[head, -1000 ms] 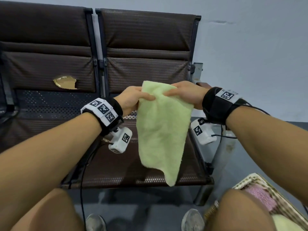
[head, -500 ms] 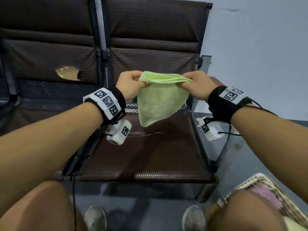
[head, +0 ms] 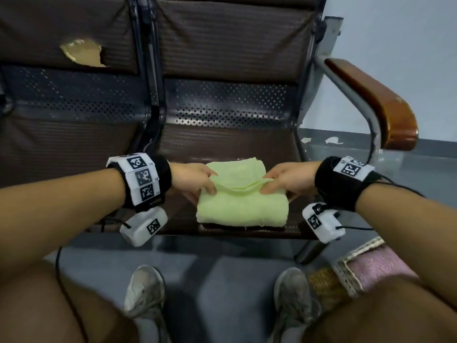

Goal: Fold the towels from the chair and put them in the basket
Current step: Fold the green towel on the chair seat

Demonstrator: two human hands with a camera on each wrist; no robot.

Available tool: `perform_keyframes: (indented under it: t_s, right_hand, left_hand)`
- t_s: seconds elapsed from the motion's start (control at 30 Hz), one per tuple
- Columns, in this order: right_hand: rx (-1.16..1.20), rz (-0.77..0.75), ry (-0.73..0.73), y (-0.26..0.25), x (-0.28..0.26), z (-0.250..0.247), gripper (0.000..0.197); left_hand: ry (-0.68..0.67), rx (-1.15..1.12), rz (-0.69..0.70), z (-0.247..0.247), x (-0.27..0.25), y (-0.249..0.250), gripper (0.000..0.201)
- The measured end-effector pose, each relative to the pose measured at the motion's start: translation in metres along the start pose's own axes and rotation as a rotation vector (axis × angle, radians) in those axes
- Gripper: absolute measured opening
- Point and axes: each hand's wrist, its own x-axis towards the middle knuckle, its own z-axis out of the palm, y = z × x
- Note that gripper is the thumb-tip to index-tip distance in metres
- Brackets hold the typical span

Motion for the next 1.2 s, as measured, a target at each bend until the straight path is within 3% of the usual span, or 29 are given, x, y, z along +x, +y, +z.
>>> perform_keyframes:
  t_s: [0.2, 0.27, 0.37, 0.47, 0.53, 0.6, 0.63, 0.67, 0.73, 0.77, 0.8, 0.87, 0.97, 1.03, 1.13, 1.2]
  right_hand:
    - [0.246, -0.140, 0.397, -0.013, 0.043, -0.027, 0.019]
    - [0.178, -0.156, 0.573, -0.011, 0.063, -0.031, 0.017]
    - [0.084, -0.171, 0.626, -0.010, 0.085, -0.029, 0.033]
    - [-0.147, -0.170, 0.696, -0.011, 0.089, -0.027, 0.052]
    - [-0.318, -0.231, 0.673, -0.011, 0.083, -0.021, 0.042]
    - [-0.410, -0.268, 0.552, -0.008, 0.075, -0.012, 0.021]
    - [-0.461, -0.257, 0.472, -0.005, 0.072, -0.006, 0.023]
    - [-0.540, -0.230, 0.396, -0.001, 0.070, 0.000, 0.037]
    - [-0.697, -0.178, 0.298, 0.007, 0.066, 0.009, 0.074]
    - [-0.737, -0.173, 0.279, 0.011, 0.066, 0.013, 0.083]
    - [-0.765, -0.182, 0.276, 0.015, 0.066, 0.015, 0.083]
    - [-0.799, -0.221, 0.308, 0.017, 0.064, 0.015, 0.060]
    - [-0.741, -0.269, 0.405, 0.014, 0.057, 0.013, 0.020]
    - [-0.666, -0.283, 0.466, 0.011, 0.051, 0.008, 0.018]
    - [-0.382, -0.287, 0.468, 0.010, 0.045, 0.000, 0.020]
    - [-0.193, -0.256, 0.416, 0.010, 0.044, 0.000, 0.022]
  left_hand:
    - [0.354, -0.223, 0.070, -0.025, 0.036, 0.003, 0.028]
    - [0.464, -0.234, 0.061, -0.034, 0.051, -0.002, 0.031]
    - [0.615, -0.096, 0.000, -0.036, 0.066, -0.014, 0.029]
    - [0.664, 0.102, -0.037, -0.023, 0.074, -0.028, 0.057]
    - [0.690, 0.234, 0.043, -0.015, 0.073, -0.033, 0.057]
    - [0.651, 0.233, 0.128, -0.010, 0.069, -0.037, 0.042]
    - [0.594, 0.200, 0.143, -0.009, 0.067, -0.040, 0.040]
    - [0.527, 0.190, 0.152, -0.007, 0.064, -0.043, 0.045]
    - [0.402, 0.278, 0.153, -0.004, 0.058, -0.049, 0.069]
    - [0.368, 0.337, 0.158, -0.002, 0.055, -0.052, 0.079]
    - [0.360, 0.390, 0.170, -0.001, 0.053, -0.055, 0.085]
    - [0.407, 0.452, 0.196, 0.000, 0.053, -0.060, 0.077]
    - [0.478, 0.458, 0.209, -0.001, 0.049, -0.056, 0.039]
    - [0.505, 0.349, 0.213, -0.005, 0.045, -0.051, 0.020]
    - [0.506, 0.020, 0.184, -0.011, 0.041, -0.047, 0.037]
    - [0.491, -0.083, 0.143, -0.011, 0.043, -0.047, 0.034]
